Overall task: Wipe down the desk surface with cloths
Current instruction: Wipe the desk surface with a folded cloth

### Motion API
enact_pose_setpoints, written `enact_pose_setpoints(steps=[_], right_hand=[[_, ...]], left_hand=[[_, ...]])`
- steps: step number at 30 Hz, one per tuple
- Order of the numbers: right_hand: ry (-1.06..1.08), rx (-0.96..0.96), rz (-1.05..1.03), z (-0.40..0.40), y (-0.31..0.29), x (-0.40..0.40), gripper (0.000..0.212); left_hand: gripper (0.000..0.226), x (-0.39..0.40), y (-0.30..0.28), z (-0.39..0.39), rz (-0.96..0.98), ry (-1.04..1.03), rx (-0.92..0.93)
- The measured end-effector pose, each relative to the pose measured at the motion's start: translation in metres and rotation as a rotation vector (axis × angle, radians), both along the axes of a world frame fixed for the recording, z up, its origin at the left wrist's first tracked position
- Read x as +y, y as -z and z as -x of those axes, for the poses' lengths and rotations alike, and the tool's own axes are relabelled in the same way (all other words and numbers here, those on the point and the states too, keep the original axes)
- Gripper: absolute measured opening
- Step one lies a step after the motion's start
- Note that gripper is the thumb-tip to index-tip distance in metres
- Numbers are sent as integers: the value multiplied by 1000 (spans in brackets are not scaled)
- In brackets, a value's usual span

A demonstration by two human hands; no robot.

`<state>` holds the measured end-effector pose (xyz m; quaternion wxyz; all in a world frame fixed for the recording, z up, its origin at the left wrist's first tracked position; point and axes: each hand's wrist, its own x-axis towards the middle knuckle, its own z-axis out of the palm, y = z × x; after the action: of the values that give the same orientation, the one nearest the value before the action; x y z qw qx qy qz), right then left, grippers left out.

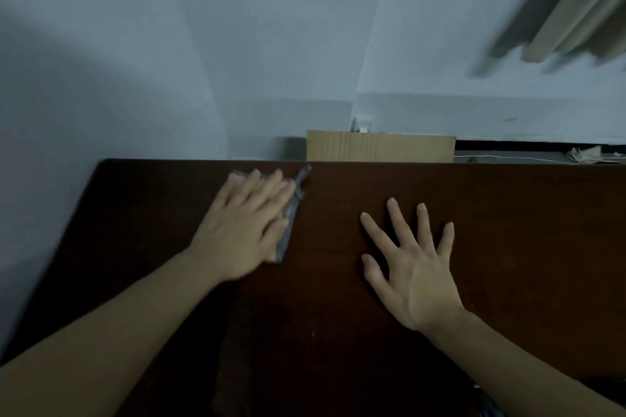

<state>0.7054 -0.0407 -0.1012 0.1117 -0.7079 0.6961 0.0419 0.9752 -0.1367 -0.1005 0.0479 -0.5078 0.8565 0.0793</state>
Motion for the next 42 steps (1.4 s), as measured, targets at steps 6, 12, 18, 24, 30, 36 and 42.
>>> enact_pose_setpoints(steps=[6,12,18,24,30,36,42], right_hand=[[1,14,-3,0,-1,0,71],[1,24,-13,0,-1,2,71],[8,19,-21,-1,-3,0,72],[14,36,-21,-1,-3,-1,73],[14,48,-11,1,-2,0,75],[13,63,-5,-2,-2,-1,77],[6,46,4,0,0,-1,76]], left_hand=[[60,-31,5,23,-16,-234,3],[63,63,-2,11,-35,79,28],[68,27,-2,-15,-10,5,-9],[60,-41,6,4,-6,-314,5],[60,29,-8,16,-55,-150,-22],[60,140,-7,-5,-114,194,9],[63,82,-4,-6,-24,-56,-32]])
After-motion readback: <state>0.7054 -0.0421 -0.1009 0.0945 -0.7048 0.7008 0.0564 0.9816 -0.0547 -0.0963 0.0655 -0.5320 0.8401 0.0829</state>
